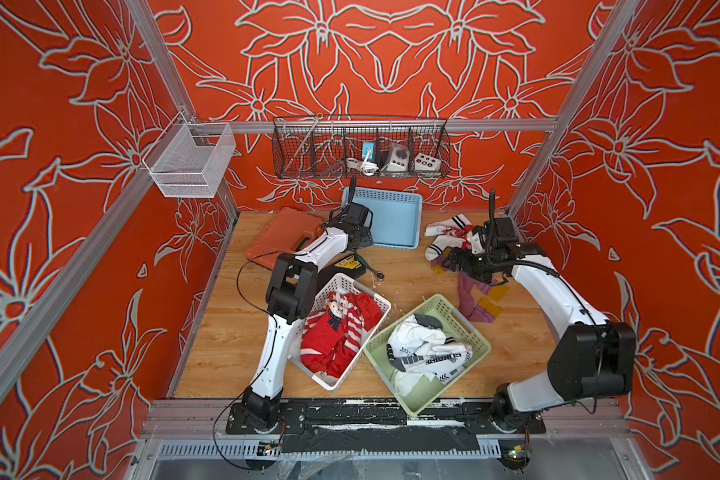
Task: Sort the socks into the basket by color
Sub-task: Adjust the bin at the center of the board.
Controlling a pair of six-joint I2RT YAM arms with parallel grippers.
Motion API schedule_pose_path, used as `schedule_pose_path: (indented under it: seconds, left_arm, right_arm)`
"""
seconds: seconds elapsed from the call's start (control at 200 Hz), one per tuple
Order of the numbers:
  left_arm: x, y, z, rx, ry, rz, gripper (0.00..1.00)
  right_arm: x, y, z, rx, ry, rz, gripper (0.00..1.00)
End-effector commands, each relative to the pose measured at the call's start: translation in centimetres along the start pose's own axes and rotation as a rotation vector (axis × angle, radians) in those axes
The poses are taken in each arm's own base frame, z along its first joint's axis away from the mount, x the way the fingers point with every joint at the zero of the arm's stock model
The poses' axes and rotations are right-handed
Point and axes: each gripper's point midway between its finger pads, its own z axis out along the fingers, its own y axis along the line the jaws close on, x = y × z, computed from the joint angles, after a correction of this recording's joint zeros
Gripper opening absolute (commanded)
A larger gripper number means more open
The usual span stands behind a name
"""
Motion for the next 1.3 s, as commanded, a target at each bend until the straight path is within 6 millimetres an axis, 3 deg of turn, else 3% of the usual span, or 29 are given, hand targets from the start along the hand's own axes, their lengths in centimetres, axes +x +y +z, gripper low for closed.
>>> schedule_pose_path:
  seconds: [0.0,0.415,0.766,1.051,1.296]
  left_arm:
    - [0.0,0.4,-2.1,0.002,0.026,0.031,0.77]
    - [-1.3,-0.8,-4.6,0.060,0.000,0.033,0.73]
    - [-0.4,-1.4,-5.5,0.121,0.021,0.034,0.74]
    - [-1.9,-3.7,-12.0,0.288,-0.061,0.113,0.79]
    - [0.4,-4.3,-17.8,0.448,-0.044,0.159,0.80]
  right_arm:
    - [0.6,0.3,0.6,-0.020,0.023,0.006,0.93]
    - [0.7,0.5,0.7,-0.028,0.025,0.007,0.93]
    - [0.2,-0.7,0.8,0.041,0.022,-0.012,0.94]
    - [0.0,-5.3,2.1,0.240,0.066,0.021,0.95]
    - [1.3,-9.2,3.8,0.403,0.122,0.068,0.88]
